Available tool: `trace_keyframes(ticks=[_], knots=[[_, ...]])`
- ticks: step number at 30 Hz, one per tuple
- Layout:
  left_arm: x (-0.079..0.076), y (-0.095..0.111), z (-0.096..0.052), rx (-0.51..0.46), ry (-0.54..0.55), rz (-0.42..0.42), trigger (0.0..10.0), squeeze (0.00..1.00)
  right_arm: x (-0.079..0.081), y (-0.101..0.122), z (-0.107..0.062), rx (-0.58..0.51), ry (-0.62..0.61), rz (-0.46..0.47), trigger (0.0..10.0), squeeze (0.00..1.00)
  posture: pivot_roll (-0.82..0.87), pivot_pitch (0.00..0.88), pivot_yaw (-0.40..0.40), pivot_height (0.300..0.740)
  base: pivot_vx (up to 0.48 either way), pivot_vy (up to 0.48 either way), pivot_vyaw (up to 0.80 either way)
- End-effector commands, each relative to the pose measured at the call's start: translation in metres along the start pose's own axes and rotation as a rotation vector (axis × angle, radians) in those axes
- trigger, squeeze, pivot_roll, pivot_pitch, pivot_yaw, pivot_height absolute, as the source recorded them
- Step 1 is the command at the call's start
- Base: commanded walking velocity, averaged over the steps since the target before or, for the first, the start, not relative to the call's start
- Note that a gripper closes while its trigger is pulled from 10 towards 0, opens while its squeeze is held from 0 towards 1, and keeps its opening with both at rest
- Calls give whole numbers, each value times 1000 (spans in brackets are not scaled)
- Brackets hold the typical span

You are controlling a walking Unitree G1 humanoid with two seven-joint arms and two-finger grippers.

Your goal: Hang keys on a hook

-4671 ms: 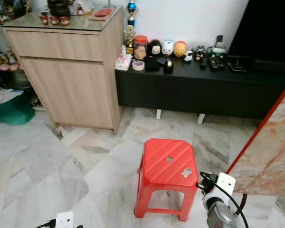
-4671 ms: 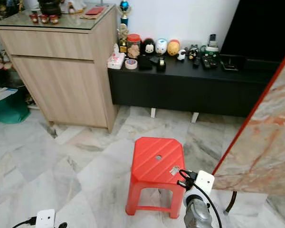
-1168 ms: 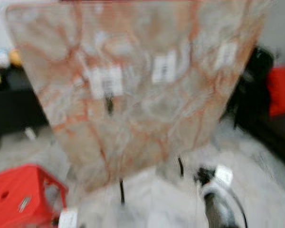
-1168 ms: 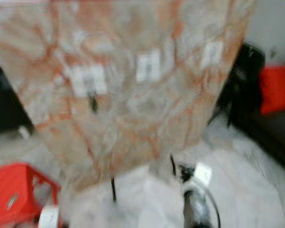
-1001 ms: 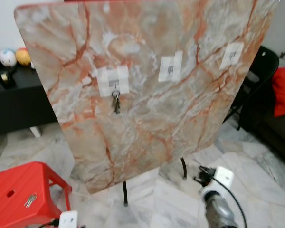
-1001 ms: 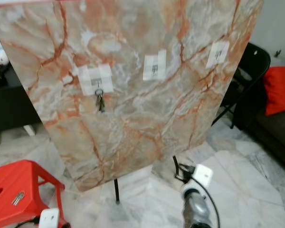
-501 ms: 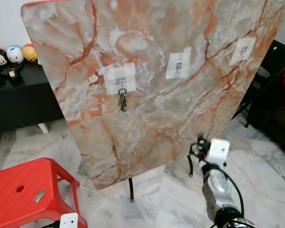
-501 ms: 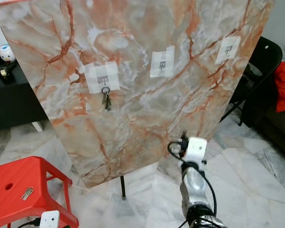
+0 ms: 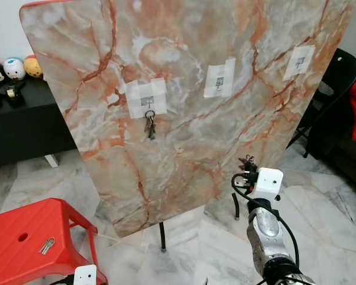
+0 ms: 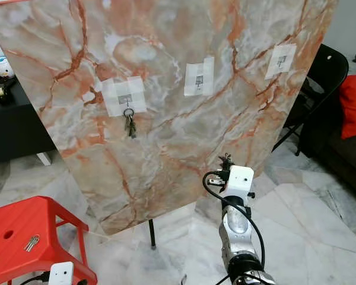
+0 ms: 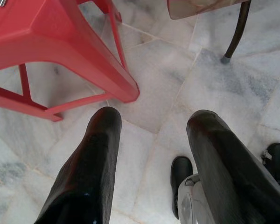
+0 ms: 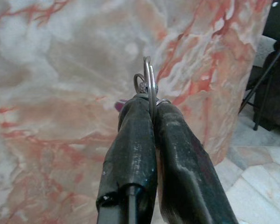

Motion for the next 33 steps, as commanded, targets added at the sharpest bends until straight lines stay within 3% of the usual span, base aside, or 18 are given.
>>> trace_keyframes(ticks=[1, 33], knots=[[0, -3, 0, 18, -2, -8, 10000, 0, 1, 2, -1, -5, 13, -15, 10000, 0, 53, 0, -34, 740, 0, 0, 0], [-5, -4, -1, 22, -22, -32, 10000, 0, 2, -5, -2, 43, 46, -22, 10000, 0, 46, 0, -41, 740, 31, 0, 0]])
Point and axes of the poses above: a point about 5 cm out from each wrist's last joint towards the gripper, its own z axis pointing out of the wrist towards the gripper, its own y axis along the axis of the wrist's last joint, x = y × z, the point moved 4 cm from there along z, pointing out of the wrist towards the gripper, and after that the axes turned 10 degrees about z, right-handed, at the moved point
